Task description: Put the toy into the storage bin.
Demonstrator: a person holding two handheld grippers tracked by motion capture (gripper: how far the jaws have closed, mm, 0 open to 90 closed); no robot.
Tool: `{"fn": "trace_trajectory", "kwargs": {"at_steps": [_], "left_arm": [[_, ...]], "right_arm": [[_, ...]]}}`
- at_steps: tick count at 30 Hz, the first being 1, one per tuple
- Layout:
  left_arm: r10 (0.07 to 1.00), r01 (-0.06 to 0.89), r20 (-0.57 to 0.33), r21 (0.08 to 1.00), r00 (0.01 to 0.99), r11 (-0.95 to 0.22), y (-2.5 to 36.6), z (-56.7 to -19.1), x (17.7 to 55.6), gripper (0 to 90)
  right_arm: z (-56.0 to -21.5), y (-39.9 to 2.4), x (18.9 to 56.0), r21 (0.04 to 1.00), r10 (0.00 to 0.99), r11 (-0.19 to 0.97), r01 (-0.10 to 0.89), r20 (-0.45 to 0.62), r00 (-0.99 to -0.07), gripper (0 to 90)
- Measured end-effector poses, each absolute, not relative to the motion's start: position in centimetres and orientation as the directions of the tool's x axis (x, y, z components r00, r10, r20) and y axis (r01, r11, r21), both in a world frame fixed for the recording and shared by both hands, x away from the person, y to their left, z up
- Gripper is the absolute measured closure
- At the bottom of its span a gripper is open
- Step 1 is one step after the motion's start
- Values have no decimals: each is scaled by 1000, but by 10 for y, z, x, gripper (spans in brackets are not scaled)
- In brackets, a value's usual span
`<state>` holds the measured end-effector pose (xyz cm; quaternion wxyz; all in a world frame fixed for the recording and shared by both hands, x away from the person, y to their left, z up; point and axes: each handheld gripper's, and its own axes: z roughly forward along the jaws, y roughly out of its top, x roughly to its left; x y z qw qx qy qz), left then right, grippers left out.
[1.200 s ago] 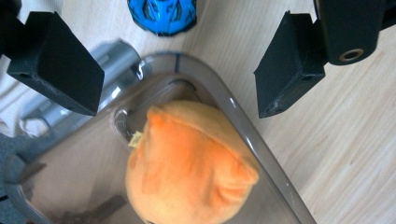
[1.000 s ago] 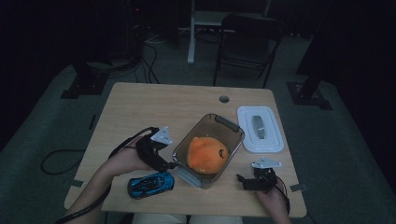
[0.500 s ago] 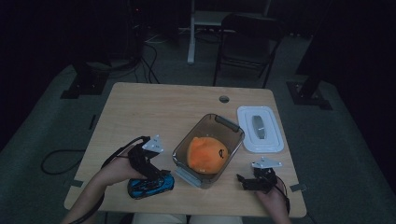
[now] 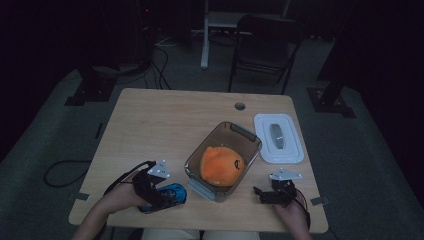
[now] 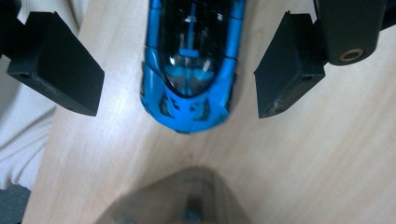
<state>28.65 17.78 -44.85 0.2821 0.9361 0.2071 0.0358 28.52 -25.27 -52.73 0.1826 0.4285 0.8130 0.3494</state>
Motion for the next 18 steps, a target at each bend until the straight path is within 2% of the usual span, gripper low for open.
{"fn": "trace_trajectory", "kwargs": {"at_steps": [6,18], "left_arm": [[420,391,-66,523,905,-758,184,-460,276,165],[465,421,-21,460,885,-782,190,-475,272,164]], "right_arm": [[-527,-253,285,725,825,388,569,3,-566,136],[-527,-252,285,725,826,386,570,3,-564,136]]}}
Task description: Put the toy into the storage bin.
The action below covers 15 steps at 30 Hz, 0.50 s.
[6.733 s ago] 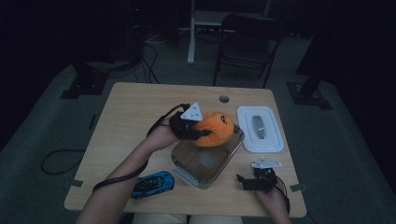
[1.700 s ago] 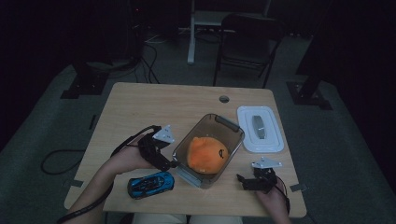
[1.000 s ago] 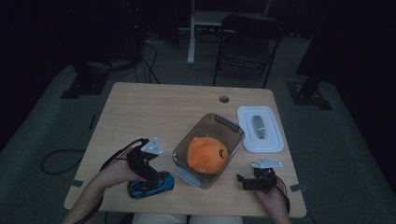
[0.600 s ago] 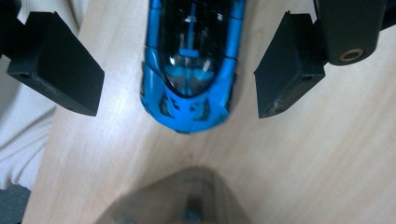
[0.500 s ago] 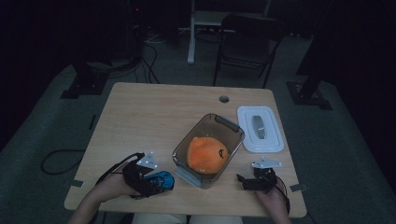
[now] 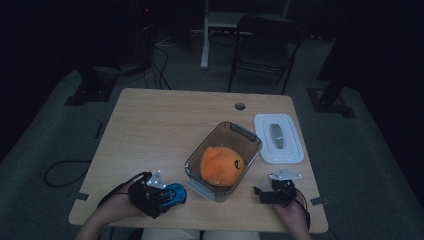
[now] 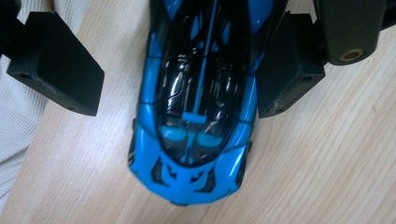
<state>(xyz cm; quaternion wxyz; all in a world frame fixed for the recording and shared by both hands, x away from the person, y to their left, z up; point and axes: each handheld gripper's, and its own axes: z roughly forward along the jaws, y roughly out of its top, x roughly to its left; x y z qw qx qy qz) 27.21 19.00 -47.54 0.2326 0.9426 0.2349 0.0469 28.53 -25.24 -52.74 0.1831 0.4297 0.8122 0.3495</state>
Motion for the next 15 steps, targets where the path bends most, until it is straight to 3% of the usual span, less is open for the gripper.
{"fn": "trace_trajectory", "kwargs": {"at_steps": [15], "left_arm": [[460,427,6,359,888,-830,182,-494,281,171]], "right_arm": [[-527,-252,285,725,826,386,571,3,-563,136]]}}
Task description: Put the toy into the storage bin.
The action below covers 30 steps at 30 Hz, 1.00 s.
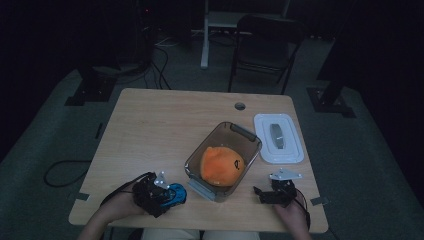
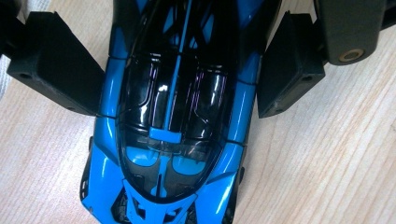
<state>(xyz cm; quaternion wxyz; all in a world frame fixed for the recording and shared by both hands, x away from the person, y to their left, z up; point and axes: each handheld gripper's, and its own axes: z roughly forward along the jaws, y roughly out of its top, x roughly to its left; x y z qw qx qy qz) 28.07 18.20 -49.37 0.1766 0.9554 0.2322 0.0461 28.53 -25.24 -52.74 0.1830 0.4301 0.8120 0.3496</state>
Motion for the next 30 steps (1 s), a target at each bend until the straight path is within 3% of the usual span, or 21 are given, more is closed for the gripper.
{"fn": "trace_trajectory", "kwargs": {"at_steps": [2,14,30], "left_arm": [[473,440,3,366,881,-820,182,-493,282,224],[503,472,-33,405,863,-783,187,-488,285,278],[565,537,-69,422,822,-731,197,-478,298,281]], "right_arm": [[-527,-252,285,725,826,386,570,3,-563,136],[-527,-251,288,722,832,381,577,4,-554,125],[-524,-227,285,726,815,409,552,-19,-579,129]]}}
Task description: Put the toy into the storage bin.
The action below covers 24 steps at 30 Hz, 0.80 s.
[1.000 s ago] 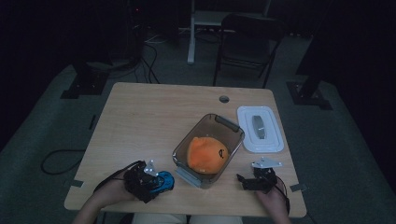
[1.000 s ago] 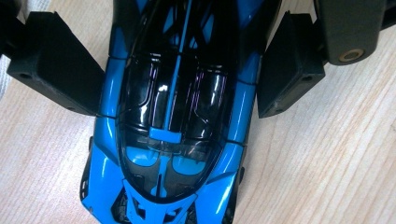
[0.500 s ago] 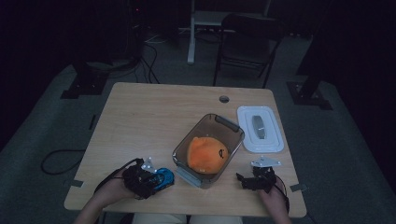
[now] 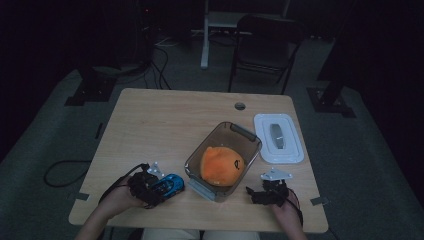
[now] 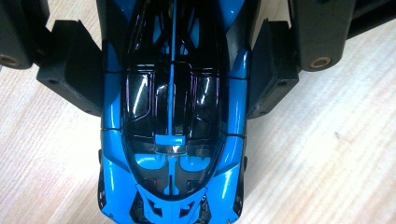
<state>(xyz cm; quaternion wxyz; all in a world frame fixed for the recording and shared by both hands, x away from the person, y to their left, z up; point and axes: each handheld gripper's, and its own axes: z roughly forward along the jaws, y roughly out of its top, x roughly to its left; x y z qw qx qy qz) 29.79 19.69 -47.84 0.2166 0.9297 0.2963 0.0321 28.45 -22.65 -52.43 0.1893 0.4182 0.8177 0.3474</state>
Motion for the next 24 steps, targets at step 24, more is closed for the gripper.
{"fn": "trace_trajectory", "kwargs": {"at_steps": [24], "left_arm": [[638,572,-16,463,770,-678,222,-428,322,282]], "right_arm": [[-526,-160,294,726,754,479,493,-53,-655,111]]}}
